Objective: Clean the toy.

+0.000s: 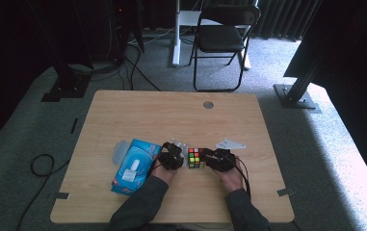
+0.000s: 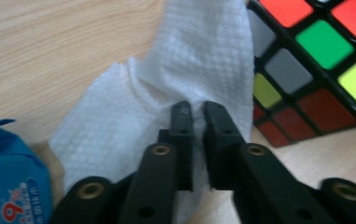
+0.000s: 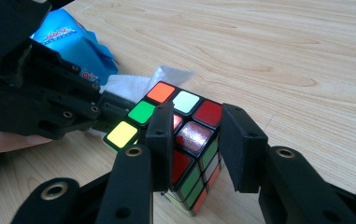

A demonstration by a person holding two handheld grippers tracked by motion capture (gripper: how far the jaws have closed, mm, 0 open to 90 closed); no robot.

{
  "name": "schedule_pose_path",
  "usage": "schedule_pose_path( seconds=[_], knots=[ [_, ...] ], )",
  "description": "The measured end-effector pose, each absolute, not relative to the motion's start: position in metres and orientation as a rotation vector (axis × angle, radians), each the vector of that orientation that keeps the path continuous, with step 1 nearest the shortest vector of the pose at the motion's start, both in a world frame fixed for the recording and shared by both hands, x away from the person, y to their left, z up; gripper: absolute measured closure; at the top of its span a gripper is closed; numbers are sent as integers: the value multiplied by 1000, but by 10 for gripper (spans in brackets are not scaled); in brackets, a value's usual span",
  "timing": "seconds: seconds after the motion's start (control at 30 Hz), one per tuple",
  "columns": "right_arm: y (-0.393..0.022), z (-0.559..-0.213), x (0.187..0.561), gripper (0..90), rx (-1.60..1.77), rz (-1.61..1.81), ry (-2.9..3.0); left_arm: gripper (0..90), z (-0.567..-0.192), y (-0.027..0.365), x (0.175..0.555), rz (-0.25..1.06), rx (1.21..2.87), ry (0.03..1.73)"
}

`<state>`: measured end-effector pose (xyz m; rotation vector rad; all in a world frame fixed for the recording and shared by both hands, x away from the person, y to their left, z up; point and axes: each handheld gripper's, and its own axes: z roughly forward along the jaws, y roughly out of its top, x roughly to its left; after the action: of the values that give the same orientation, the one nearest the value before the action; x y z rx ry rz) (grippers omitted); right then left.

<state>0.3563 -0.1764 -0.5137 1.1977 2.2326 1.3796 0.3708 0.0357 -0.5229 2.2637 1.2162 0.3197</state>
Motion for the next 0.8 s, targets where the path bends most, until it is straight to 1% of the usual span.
schedule_pose_path(
  seconds=[0.13, 0.33, 0.43, 0.67, 0.8],
  knots=[
    [-177, -514, 357, 658, 1198, 1382, 2234, 865, -520, 38, 367, 275, 2226, 1183],
    [-177, -514, 357, 658, 1202, 1387, 2235, 867, -508, 47, 366, 176, 2107, 1132],
    [-177, -514, 357, 658, 1203, 1388, 2235, 868, -502, 50, 365, 164, 2075, 1112],
    [-177, -514, 357, 661, 1212, 1392, 2234, 866, -501, 43, 364, 179, 2117, 1095],
    [-177, -514, 357, 661, 1216, 1392, 2231, 865, -513, 39, 371, 179, 2160, 1138]
  ],
)
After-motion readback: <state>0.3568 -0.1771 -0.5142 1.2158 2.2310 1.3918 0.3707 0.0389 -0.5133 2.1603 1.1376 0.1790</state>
